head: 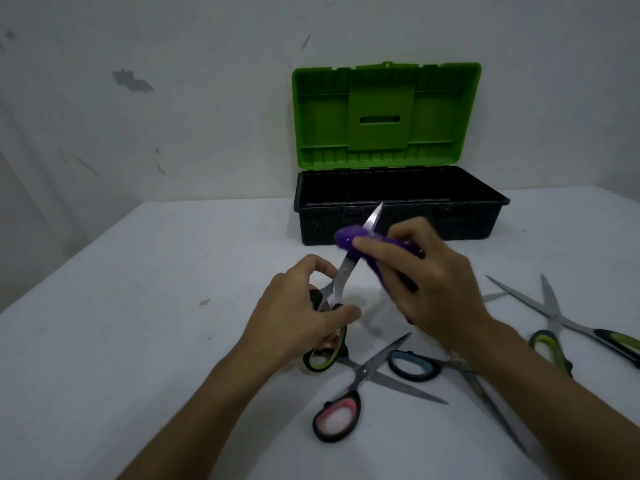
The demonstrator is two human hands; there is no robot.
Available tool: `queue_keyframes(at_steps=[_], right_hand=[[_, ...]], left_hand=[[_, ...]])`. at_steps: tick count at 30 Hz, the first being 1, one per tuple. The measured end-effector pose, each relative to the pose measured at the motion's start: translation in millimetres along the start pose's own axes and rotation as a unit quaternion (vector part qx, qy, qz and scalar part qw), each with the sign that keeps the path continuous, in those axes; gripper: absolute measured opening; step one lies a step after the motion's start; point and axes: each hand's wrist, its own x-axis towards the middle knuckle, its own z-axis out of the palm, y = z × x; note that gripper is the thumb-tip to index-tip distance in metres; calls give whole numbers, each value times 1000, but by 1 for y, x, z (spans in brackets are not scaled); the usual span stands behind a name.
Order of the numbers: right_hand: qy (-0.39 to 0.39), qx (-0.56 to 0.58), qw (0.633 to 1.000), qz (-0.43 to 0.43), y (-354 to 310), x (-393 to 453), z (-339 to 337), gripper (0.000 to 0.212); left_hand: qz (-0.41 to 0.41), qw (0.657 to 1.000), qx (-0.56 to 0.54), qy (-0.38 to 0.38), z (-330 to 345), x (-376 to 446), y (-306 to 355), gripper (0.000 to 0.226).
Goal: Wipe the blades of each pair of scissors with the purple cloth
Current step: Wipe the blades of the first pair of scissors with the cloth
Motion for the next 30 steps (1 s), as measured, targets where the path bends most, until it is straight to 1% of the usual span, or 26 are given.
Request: queue_keyframes(at_steps=[1,3,5,7,9,11,13,15,17,19,26,28,30], right_hand=[[-13,-3,1000,-19,-4,1,2,38],[-9,-7,1000,-14,-9,7,4,38],[24,-14,999,27,-5,13,1,37],[55,-23,995,85,4,15,-4,39],[73,-30,988,134,13,13,-10,38],[82,-32,986,143,17,9,-14,38],[77,-21,991,110,11,7,-15,39],[52,-9,997,64,0,6,-10,40],[20,-15,999,29,-11,6,-2,40],[1,-30,1000,5,-17,6,3,41],[18,-74,996,-36,-23,1,6,43],[5,-76,996,-39,-24,2,13,47],[4,-77,996,-47,-18,2,19,51]], left_hand=[[9,1000,27,12,-2,-1,0,44],[46,986,149,54,-9,-1,-1,44],[91,954,265,109,-19,1,-2,38],[121,929,321,137,-24,2,-2,28],[132,925,327,143,-22,5,-5,19],[125,929,323,133,-16,11,-11,16],[111,930,328,125,-10,15,-19,11],[108,929,329,135,-4,16,-24,9],[108,918,349,153,-1,13,-25,14],[90,912,370,153,2,10,-27,22],[27,913,358,194,6,12,-29,21],[34,922,335,192,8,10,-29,23],[44,945,274,175,8,8,-28,20]])
